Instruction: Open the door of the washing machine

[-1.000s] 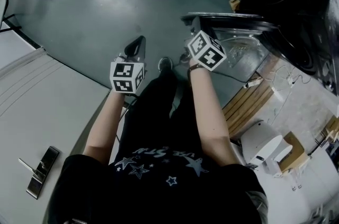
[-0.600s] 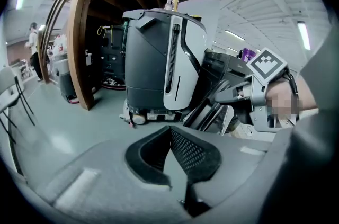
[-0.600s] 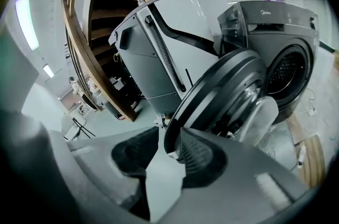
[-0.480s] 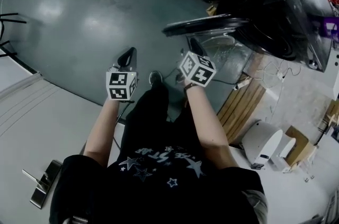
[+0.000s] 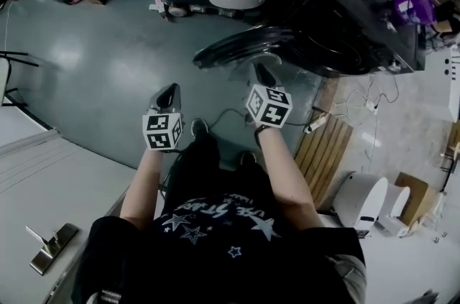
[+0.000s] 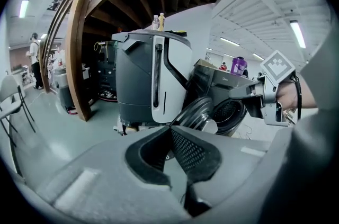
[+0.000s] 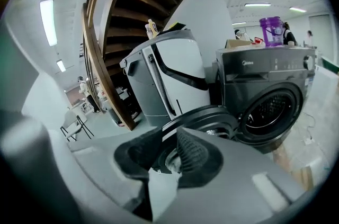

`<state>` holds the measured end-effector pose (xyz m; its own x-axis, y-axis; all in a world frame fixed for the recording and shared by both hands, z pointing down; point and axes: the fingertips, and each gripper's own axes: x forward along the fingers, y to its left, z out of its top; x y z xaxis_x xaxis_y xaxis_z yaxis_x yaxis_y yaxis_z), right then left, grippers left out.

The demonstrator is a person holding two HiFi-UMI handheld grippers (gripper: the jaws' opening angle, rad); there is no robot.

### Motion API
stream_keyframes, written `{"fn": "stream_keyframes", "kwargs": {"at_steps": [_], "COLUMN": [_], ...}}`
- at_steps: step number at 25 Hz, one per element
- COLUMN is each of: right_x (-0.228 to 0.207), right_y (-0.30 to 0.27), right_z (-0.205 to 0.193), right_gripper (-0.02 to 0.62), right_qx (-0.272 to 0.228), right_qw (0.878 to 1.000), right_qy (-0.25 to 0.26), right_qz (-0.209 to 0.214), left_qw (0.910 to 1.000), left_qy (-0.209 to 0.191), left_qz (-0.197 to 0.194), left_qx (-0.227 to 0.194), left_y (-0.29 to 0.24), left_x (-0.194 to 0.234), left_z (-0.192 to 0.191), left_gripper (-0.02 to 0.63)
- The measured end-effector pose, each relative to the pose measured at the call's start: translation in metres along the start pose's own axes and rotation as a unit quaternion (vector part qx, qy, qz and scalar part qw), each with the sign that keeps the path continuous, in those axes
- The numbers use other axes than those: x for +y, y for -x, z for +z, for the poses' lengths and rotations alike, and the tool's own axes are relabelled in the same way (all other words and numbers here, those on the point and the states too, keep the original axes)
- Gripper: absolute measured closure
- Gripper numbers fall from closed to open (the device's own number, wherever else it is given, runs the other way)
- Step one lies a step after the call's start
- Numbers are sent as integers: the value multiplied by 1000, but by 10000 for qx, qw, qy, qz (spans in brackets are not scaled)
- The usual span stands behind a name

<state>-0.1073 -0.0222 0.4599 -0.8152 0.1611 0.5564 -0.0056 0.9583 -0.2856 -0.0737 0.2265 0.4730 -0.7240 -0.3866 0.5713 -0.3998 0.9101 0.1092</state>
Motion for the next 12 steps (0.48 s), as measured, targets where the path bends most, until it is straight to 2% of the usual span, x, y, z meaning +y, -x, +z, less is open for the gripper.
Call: {"fn": "stream_keyframes", "kwargs": {"at_steps": [4, 12], "right_x": [-27, -90], "right_y": [41, 110], "right_z": [7, 12], "right_gripper": [508, 529], "right_qx": [-84, -256], "right_qw": [9997, 9993], "right_qy": [205, 273], "right_qz": [56, -62], "left_qw": [9998, 9985], "left_qy": [-67, -206], "left_qz": [-163, -470], "left_qx": [-93, -204], "left_y": [10, 27], "left_x": [-47, -127], "left_z": [9, 14], "left_gripper": [595, 595]}}
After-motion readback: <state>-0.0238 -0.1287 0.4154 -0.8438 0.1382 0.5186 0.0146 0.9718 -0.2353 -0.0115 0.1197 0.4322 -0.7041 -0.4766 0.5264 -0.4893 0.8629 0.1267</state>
